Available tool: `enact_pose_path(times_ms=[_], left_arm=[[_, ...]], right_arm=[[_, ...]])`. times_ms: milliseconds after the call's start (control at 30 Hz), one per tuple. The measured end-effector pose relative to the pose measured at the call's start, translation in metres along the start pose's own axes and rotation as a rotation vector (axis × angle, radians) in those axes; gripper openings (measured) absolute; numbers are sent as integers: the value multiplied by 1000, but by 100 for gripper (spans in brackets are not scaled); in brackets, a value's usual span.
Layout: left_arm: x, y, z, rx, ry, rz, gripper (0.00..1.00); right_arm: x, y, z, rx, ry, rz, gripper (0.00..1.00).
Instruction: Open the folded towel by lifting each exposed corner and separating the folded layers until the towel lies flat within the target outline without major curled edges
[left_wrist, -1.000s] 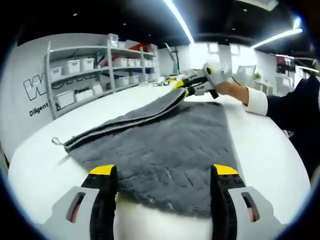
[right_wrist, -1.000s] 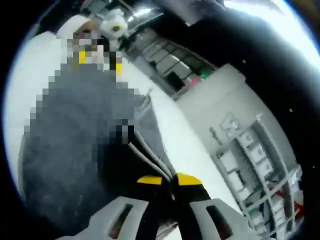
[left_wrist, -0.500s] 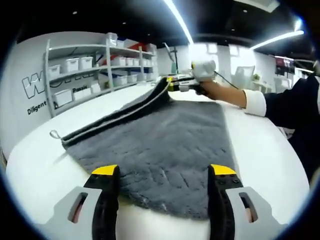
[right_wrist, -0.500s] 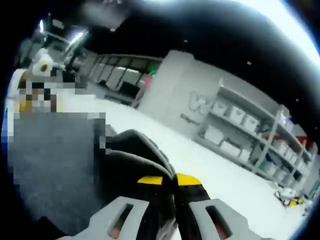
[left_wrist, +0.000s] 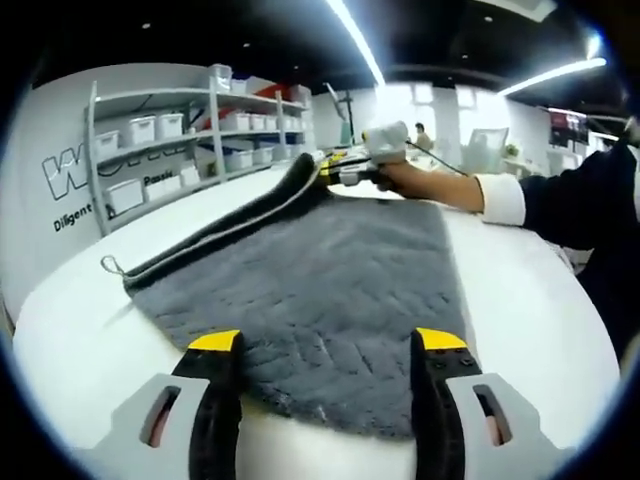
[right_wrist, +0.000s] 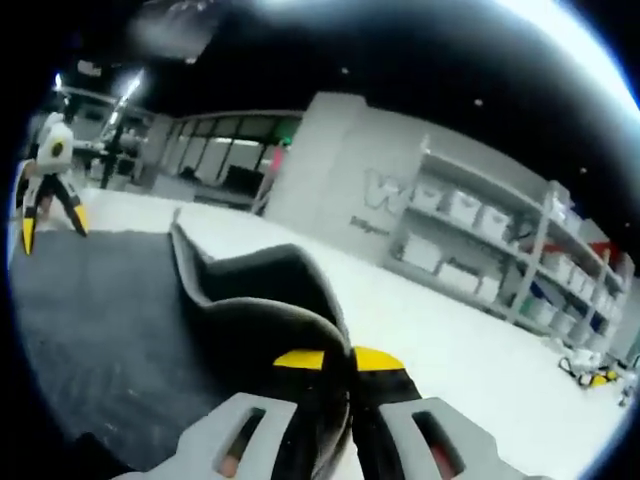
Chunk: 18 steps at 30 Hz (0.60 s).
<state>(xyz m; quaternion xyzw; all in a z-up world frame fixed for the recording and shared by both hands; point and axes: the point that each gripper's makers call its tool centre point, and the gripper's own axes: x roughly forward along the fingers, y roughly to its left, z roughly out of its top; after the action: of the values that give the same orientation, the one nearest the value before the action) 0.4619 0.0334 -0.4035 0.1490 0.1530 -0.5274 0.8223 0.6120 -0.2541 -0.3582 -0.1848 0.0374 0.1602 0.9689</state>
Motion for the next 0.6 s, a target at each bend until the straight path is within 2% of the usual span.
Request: enact_pose_path(times_ms=[333,533,600], left_arm=[[4,-2,0,-28,-6,-4,65],[4,-3,0,-29,-6,-3,65],[4,-3,0,-26,-5,-1,65]], right_arm=[[10,-15,-17,51,44,-15,5],[19,-30,-26,40,61,-34,7],[19,-27,-28,15,71,-28,6]])
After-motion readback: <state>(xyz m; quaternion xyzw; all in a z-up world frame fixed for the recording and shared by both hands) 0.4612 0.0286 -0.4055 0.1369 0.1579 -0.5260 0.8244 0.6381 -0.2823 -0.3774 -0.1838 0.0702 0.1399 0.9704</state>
